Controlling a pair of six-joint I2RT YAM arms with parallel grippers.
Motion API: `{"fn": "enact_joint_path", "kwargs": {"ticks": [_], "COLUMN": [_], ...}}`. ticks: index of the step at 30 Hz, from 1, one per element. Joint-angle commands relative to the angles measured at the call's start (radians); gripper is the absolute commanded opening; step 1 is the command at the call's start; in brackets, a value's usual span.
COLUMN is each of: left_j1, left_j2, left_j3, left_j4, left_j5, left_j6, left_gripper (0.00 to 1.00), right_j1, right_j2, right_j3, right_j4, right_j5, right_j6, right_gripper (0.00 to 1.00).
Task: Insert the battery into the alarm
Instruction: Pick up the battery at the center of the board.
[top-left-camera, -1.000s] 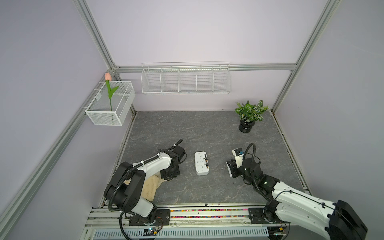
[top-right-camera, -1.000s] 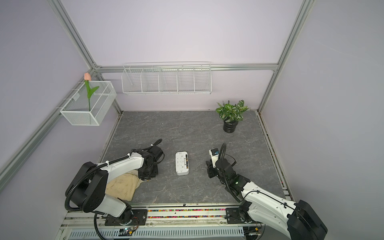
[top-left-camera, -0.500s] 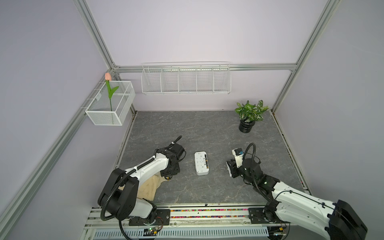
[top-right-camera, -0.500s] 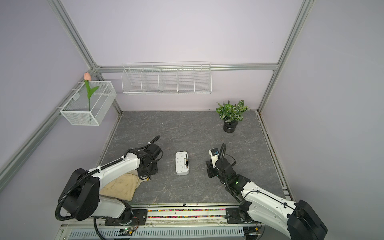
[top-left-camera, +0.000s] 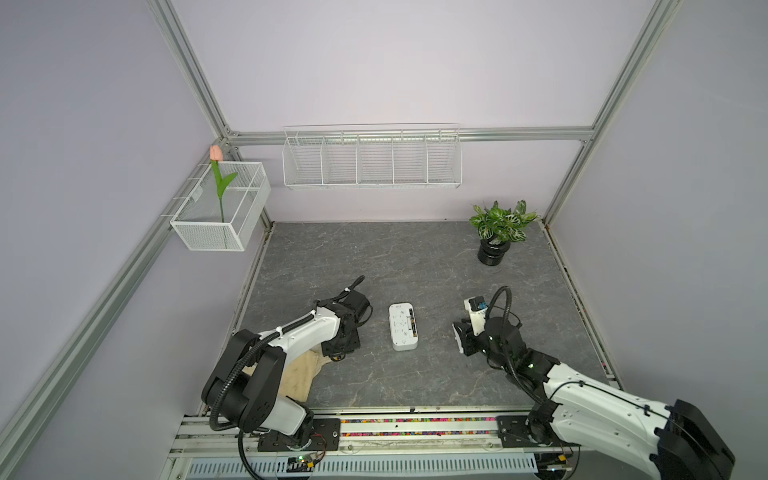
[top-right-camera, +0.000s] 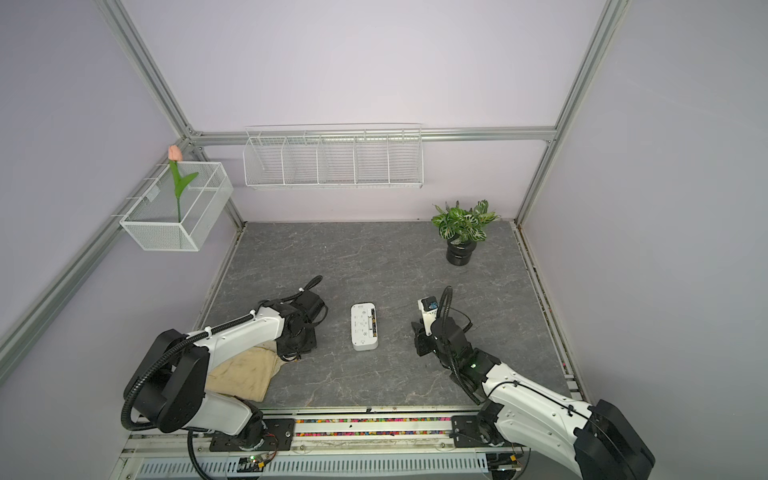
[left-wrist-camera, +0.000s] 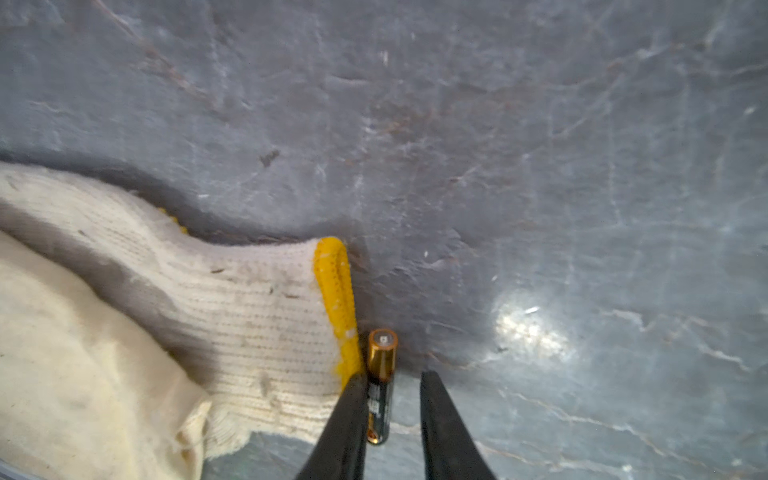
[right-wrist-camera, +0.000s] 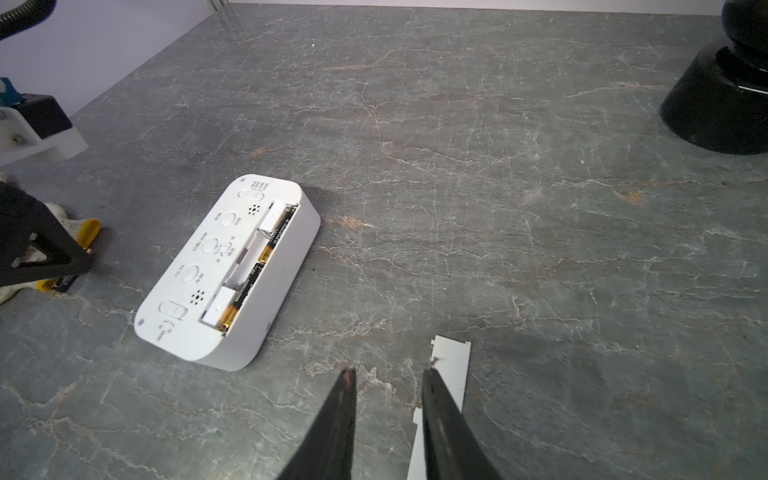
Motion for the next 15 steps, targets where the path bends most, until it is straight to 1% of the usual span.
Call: {"fn": "enact_joint_path", "kwargs": {"ticks": [1,11,15], "left_j1": [-0.002,-0.003,-0.003], "left_j2": [0.020,0.019,0.028], "left_j3": [-0.011,-0.049,-0.071], "left_j4": [0.018,0.060,0.092], "left_j5": [-0.009,0.017,0.051], "left_j6": [-0.005,-0.023,-0.026], "left_gripper": [0.26,0.23,0.22], "right_j1": [-0.002,-0.001,-0.002], "right_j2": [-0.006,-0.008,-0.009], "right_j3": [-0.018,-0.018,-0.018], "right_j4": [0.027,0.026,0.027], "right_j5": [-0.007,-0.005,-0.005], "right_j6": [-0.018,-0.017,-0.017], "right_gripper": [0.31,0.31,0.31]}}
